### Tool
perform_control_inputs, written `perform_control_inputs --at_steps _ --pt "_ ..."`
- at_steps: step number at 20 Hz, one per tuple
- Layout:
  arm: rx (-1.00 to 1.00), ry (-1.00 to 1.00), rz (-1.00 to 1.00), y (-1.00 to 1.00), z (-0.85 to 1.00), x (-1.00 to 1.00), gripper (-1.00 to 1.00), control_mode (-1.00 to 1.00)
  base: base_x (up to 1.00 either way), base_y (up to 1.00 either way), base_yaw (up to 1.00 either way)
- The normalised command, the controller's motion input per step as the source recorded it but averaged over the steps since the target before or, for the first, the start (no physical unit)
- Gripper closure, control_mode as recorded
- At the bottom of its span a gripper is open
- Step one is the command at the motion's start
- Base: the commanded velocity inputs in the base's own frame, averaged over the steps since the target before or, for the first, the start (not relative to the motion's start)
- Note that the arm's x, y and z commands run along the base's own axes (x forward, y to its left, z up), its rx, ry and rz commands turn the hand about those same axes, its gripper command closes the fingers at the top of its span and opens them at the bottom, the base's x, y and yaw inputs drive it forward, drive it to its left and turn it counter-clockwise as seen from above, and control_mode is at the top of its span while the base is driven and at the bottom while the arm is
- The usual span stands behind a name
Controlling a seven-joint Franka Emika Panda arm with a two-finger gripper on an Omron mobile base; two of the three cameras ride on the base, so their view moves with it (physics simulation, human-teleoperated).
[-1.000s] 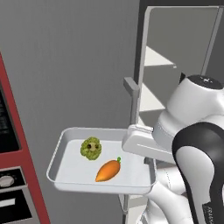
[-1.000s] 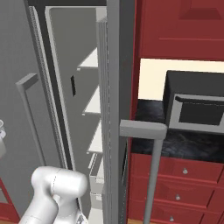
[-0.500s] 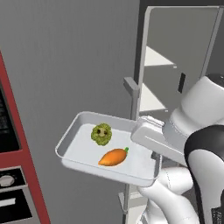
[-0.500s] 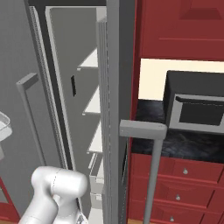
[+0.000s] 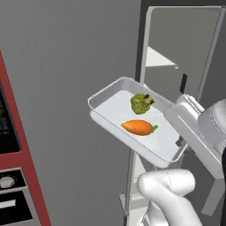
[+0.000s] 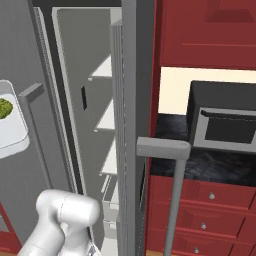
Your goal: Take the carrot and broccoli out of the freezer and place them in the tupperware container on the counter. Then put the tupperware containing the vegetables back in the freezer.
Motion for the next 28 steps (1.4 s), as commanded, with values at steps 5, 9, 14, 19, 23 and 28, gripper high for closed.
perform_control_inputs --at_steps 5,9,14,19,23,28 --pt "0.09 -0.01 -0.42 -0.32 0.46 0.00 1.00 -1.00 0.00 0.00 0.00" --pt "0.12 0.00 -0.40 -0.55 0.14 -0.35 1.00 -1.00 0.00 0.00 0.00" --pt "0.10 -0.01 -0.31 -0.70 0.26 0.11 1.00 -1.00 0.00 0.00 0.00" --pt "0.03 0.00 -0.16 -0.31 0.04 0.86 1.00 -1.00 0.00 0.00 0.00" --pt "0.00 -0.03 -0.03 -0.11 0.00 1.00 1.00 -1.00 0.00 0.00 0.00" --pt "0.00 -0.07 0.00 -0.21 0.00 1.00 1.00 -1.00 0.00 0.00 0.00"
